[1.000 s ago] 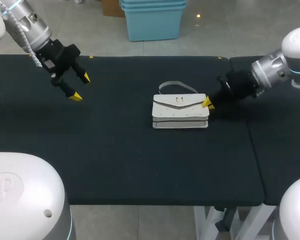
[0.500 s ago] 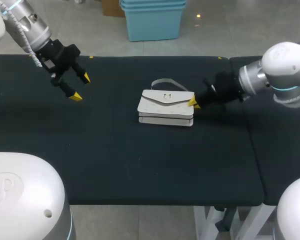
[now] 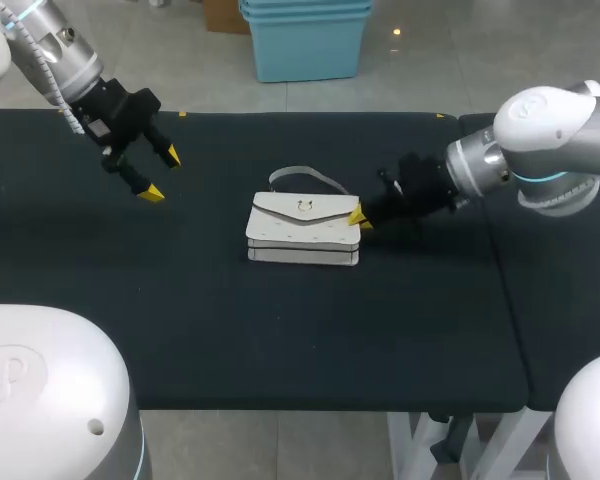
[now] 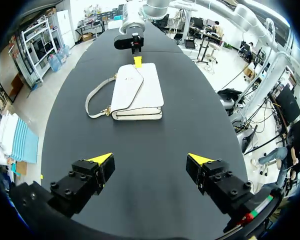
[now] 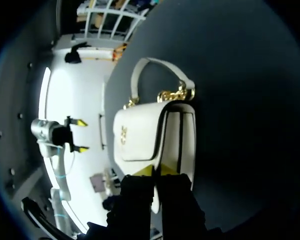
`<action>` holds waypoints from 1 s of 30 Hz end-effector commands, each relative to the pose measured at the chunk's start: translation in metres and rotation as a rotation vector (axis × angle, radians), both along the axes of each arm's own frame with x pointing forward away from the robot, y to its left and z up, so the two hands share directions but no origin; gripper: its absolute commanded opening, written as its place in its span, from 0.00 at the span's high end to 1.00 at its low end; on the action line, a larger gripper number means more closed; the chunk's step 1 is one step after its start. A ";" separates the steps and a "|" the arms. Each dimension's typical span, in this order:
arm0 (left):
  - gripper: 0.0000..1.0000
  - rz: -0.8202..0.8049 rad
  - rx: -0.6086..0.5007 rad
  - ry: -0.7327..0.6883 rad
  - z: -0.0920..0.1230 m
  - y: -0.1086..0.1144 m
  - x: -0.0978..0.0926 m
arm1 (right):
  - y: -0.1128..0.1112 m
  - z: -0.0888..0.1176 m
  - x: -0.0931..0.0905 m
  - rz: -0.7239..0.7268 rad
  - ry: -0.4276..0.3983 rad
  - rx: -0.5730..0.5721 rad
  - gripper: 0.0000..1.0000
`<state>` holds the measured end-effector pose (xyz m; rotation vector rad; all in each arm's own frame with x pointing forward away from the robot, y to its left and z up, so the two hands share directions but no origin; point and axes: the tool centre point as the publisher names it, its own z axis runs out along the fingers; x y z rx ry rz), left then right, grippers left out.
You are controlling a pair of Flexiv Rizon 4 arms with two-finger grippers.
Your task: Pick up the bag, open it, inspect its contents, close it, and place it on the opposite side
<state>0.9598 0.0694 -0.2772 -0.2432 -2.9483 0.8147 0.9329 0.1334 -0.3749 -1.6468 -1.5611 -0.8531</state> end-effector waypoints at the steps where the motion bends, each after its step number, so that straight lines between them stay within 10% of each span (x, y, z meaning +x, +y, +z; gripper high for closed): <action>1: 0.00 0.000 -0.003 -0.001 -0.001 0.000 0.000 | 0.006 -0.003 0.006 0.022 0.010 0.007 1.00; 12: 0.00 0.000 -0.003 -0.001 -0.001 0.000 0.000 | 0.014 -0.004 0.006 0.023 0.007 0.005 1.00; 13: 0.00 0.000 -0.003 -0.001 -0.001 0.000 0.000 | 0.012 -0.003 0.005 0.022 0.005 0.002 0.67; 14: 0.00 0.000 -0.003 -0.001 -0.001 0.000 0.000 | 0.010 -0.002 0.005 0.021 0.005 0.000 0.11; 15: 0.00 0.000 -0.003 -0.001 -0.001 0.000 0.000 | 0.008 -0.001 0.005 0.020 0.006 0.000 0.00; 30: 0.00 0.000 -0.003 -0.001 -0.001 0.000 0.000 | -0.043 0.053 -0.008 0.117 -0.184 -0.159 0.00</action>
